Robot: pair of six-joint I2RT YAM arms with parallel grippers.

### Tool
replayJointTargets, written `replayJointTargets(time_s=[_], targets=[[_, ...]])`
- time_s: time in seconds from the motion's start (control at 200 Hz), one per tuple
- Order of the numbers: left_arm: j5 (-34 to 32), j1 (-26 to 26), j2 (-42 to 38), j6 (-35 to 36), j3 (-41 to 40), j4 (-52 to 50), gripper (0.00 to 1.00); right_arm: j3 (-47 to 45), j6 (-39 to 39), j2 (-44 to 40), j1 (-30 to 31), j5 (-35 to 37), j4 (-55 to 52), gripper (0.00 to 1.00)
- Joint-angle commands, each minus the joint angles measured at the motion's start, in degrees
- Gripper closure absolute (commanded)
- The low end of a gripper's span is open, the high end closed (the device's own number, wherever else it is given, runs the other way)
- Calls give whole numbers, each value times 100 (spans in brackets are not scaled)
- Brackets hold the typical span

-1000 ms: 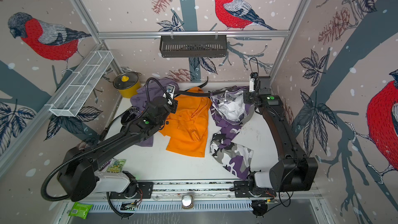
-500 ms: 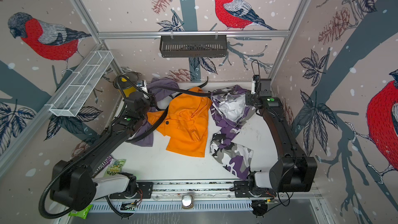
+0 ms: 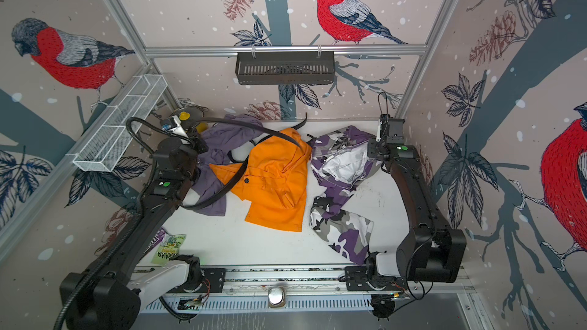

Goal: Remove the belt from the trousers

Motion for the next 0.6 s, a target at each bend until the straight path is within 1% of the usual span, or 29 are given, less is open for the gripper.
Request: replayJointTargets(time_s=[0.0,0.075,0.125,0.185,0.24,0.305,0.365,0.405,0.415,0.43,0.48,0.595], targets=[[-84,210,-186,-305,63,254,100,-78,73,-73,-63,88,191,63],[-201,231,-259,-278,82,279,100,-91,82,-50,-94,60,198,63],[-156,251,-281,-224,112,322,100,-90,91,-35,-94,4,214,62],[79,251,-230,-177,216,311,100,-88,109,-16,-78,-136,229,61],[428,250,-143,-139,304,379,100,-67,113,15,-43,-253,226,58],[1027,245,-37,67,375,649,100,-5,93,68,15,-451,164,52],[1301,233,129,45,573,685,100,72,92,102,94,-573,94,44],[1405,226,318,23,873,524,100,138,85,106,181,-544,25,36],[1439,227,374,26,929,473,100,143,84,106,197,-541,6,35],[1480,227,447,26,1028,417,100,189,80,106,245,-509,-30,31],[1599,214,718,54,1302,221,100,275,66,76,365,-434,-127,22],[1646,176,1408,179,1844,-299,100,472,39,-46,611,-242,-344,11]])
